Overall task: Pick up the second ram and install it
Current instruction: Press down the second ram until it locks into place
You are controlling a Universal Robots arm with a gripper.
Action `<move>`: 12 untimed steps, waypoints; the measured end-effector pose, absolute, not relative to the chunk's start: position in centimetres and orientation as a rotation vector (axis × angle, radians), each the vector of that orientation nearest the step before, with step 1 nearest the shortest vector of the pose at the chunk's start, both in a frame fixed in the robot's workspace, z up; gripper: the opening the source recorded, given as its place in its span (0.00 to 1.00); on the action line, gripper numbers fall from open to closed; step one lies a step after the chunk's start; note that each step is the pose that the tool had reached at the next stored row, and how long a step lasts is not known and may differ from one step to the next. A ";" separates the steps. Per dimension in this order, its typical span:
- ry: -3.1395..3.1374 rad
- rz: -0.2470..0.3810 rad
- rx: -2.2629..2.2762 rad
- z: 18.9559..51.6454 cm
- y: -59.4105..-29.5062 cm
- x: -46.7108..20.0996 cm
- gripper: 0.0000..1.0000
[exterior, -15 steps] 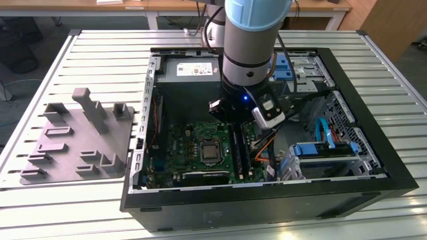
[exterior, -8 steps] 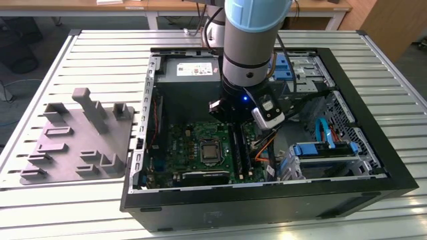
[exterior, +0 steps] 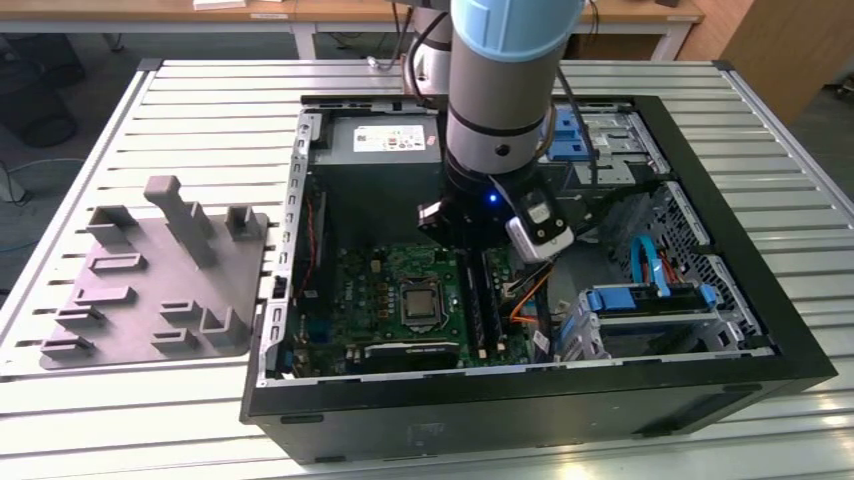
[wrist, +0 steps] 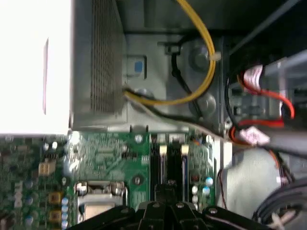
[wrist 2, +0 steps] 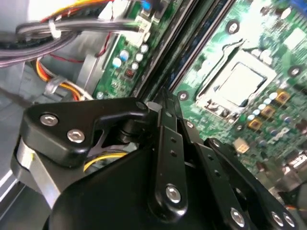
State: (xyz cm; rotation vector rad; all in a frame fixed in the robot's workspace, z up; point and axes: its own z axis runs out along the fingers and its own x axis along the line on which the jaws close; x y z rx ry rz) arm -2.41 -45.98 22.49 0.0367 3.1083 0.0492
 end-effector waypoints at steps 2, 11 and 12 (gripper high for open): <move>3.108 0.045 0.037 22.5 -46.6 -2.4 0.10; 3.108 0.031 0.036 22.2 -49.9 -2.4 0.10; 3.108 0.029 0.036 22.2 -50.2 -2.4 0.10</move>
